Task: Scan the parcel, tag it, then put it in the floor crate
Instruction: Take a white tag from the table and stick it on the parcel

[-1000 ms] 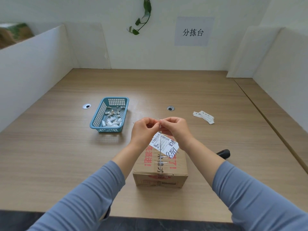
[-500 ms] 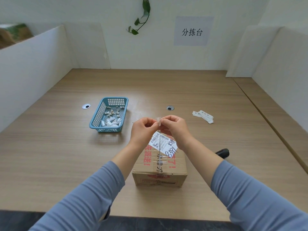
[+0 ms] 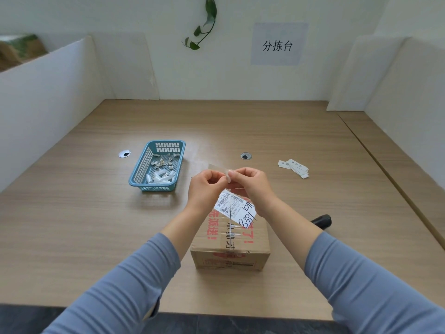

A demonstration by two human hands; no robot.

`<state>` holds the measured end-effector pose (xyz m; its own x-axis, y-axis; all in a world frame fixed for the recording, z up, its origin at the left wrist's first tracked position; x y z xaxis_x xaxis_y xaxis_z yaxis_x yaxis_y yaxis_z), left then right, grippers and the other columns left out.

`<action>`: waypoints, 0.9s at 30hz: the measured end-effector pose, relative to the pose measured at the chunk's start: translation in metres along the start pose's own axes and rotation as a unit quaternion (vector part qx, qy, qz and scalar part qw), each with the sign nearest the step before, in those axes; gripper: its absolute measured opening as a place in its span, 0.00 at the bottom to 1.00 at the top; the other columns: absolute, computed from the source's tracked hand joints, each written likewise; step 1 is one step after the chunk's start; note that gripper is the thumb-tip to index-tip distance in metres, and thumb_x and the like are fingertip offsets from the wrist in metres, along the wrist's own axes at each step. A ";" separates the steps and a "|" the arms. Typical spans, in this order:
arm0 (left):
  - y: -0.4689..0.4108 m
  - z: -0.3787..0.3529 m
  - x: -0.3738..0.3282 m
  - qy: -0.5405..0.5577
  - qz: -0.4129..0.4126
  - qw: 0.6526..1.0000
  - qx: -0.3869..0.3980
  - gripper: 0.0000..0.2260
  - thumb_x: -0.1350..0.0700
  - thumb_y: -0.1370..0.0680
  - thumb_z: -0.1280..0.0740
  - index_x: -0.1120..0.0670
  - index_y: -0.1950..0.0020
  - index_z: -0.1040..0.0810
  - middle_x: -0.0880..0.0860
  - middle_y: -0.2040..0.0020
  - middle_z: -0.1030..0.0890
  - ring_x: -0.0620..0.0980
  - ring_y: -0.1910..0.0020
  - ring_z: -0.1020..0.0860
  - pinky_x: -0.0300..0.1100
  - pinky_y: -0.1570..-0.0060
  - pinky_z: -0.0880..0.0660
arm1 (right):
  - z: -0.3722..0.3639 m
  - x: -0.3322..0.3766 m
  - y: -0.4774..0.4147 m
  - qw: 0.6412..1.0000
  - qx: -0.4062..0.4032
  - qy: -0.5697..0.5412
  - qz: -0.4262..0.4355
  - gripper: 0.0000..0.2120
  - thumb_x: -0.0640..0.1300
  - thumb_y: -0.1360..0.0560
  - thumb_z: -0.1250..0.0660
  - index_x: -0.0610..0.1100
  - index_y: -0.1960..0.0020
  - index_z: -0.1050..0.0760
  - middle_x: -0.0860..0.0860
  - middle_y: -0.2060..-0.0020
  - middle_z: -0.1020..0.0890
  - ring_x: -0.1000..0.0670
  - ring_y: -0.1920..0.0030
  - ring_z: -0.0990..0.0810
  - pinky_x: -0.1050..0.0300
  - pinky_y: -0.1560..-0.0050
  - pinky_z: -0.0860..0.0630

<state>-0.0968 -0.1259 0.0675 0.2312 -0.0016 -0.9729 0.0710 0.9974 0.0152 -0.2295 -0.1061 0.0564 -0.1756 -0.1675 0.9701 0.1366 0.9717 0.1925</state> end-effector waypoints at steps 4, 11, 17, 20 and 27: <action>0.000 -0.001 0.004 0.052 0.032 0.998 0.014 0.02 0.59 0.27 0.30 0.56 0.60 0.20 0.52 0.63 0.21 0.47 0.63 0.24 0.37 0.60 0.26 | 0.003 -0.002 -0.001 1.000 -0.001 -0.016 -0.006 0.04 0.41 0.27 0.29 0.41 0.57 0.22 0.46 0.62 0.17 0.50 0.61 0.17 0.56 0.53 0.20; -0.004 0.006 0.013 0.086 0.073 0.994 0.008 0.07 0.63 0.25 0.34 0.55 0.62 0.23 0.52 0.65 0.23 0.45 0.66 0.27 0.25 0.72 0.30 | 0.014 -0.007 -0.005 0.998 -0.033 -0.038 -0.040 0.04 0.40 0.27 0.29 0.41 0.58 0.22 0.47 0.65 0.19 0.53 0.64 0.20 0.64 0.60 0.21; -0.014 0.036 0.027 0.059 0.095 0.993 -0.031 0.05 0.61 0.25 0.33 0.55 0.61 0.23 0.51 0.64 0.22 0.44 0.64 0.25 0.30 0.67 0.29 | 0.032 -0.011 -0.008 0.998 -0.049 -0.010 -0.047 0.04 0.40 0.27 0.28 0.41 0.59 0.22 0.46 0.63 0.18 0.52 0.63 0.20 0.59 0.55 0.24; -0.019 0.054 0.033 0.052 0.095 0.993 -0.057 0.06 0.62 0.25 0.33 0.55 0.62 0.22 0.51 0.65 0.22 0.45 0.65 0.26 0.34 0.63 0.31 | 0.037 -0.012 -0.008 0.997 -0.055 0.003 -0.049 0.04 0.40 0.27 0.28 0.41 0.59 0.22 0.46 0.63 0.18 0.53 0.63 0.20 0.61 0.58 0.24; -0.025 0.092 0.049 0.025 0.094 0.989 -0.111 0.06 0.62 0.26 0.33 0.54 0.63 0.22 0.51 0.65 0.23 0.45 0.65 0.27 0.35 0.61 0.30 | 0.050 -0.012 -0.004 0.995 -0.088 0.002 -0.052 0.05 0.40 0.27 0.29 0.44 0.61 0.23 0.48 0.65 0.19 0.53 0.65 0.21 0.62 0.58 0.26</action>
<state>0.0023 -0.1578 0.0410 0.1709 0.1841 -0.9679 -0.1852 0.9709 0.1519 -0.2765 -0.1001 0.0361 -0.1933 -0.2659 0.9444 0.2868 0.9052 0.3135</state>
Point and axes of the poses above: each hand's wrist, its own y-axis away from the middle knuckle, its own z-axis out of the back of the hand, x = y × z, the point moved 6 cm from there along -y, towards the middle knuckle
